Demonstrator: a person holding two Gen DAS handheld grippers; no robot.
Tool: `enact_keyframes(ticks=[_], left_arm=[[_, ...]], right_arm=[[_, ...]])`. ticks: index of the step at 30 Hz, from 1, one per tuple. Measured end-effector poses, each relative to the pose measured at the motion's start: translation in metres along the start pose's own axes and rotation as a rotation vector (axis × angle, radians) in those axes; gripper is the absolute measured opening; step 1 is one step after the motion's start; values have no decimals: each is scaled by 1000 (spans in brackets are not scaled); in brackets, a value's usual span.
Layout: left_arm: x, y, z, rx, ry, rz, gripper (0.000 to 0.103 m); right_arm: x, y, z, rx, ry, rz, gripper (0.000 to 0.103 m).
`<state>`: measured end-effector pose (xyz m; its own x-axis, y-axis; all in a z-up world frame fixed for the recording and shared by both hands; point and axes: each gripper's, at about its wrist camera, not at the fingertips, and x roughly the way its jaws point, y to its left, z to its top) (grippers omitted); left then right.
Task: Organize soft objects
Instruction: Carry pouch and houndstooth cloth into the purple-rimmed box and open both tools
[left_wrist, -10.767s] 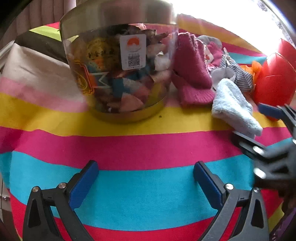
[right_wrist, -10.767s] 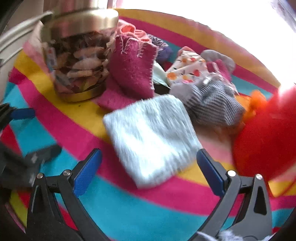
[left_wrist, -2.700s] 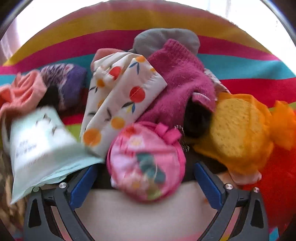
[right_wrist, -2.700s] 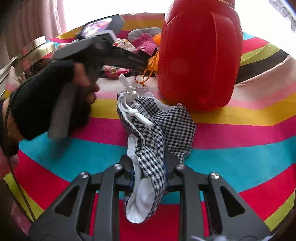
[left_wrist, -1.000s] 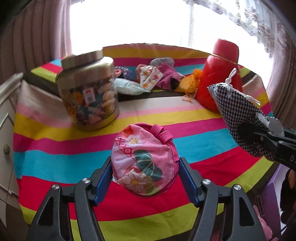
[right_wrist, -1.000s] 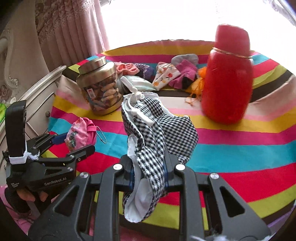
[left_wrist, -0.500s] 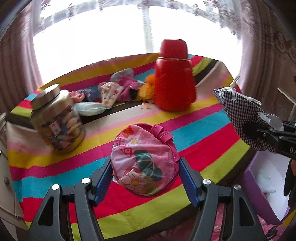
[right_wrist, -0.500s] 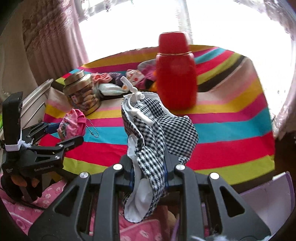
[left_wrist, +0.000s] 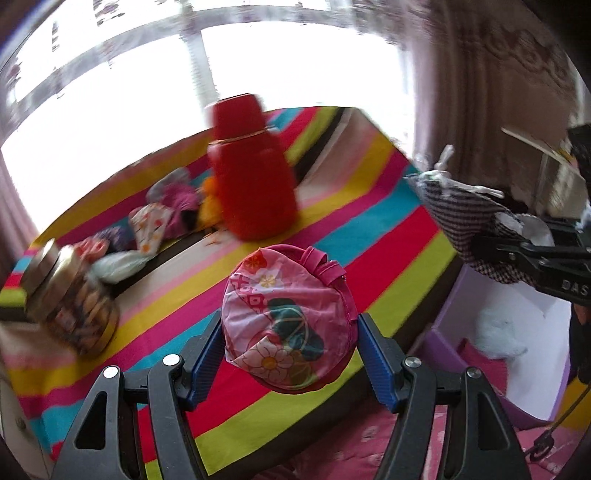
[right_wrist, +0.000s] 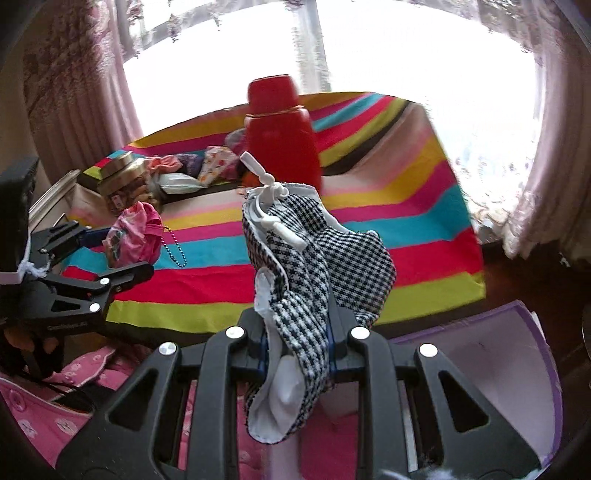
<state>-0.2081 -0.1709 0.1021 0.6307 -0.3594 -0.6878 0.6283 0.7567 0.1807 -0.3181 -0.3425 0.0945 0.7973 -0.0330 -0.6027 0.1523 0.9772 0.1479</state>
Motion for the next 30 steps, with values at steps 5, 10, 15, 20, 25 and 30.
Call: enact_keyframes(ticks=[5,10,15,20,25,30], left_arm=[[7,-38,16,94,19,-84,69],[20,-82,33,180,48,-191,69],[31,-122,39,284,67,-240,69],[38,-151,38,357,81,-280,69],[44,-172,33,402,97,-321,69],[48,-179,26,408,109,-342,71]], right_arm=[[-11,-29,-11,54,20,-73,26],[-20,-59,-24,110,60,-154,26],[-29,-85,-36,156,104,-230,26],[-37,-104,-45,179,145,-292,26],[-41,-117,-51,194,175,-328,28],[-36,-121,-53,202,209,-352,32]])
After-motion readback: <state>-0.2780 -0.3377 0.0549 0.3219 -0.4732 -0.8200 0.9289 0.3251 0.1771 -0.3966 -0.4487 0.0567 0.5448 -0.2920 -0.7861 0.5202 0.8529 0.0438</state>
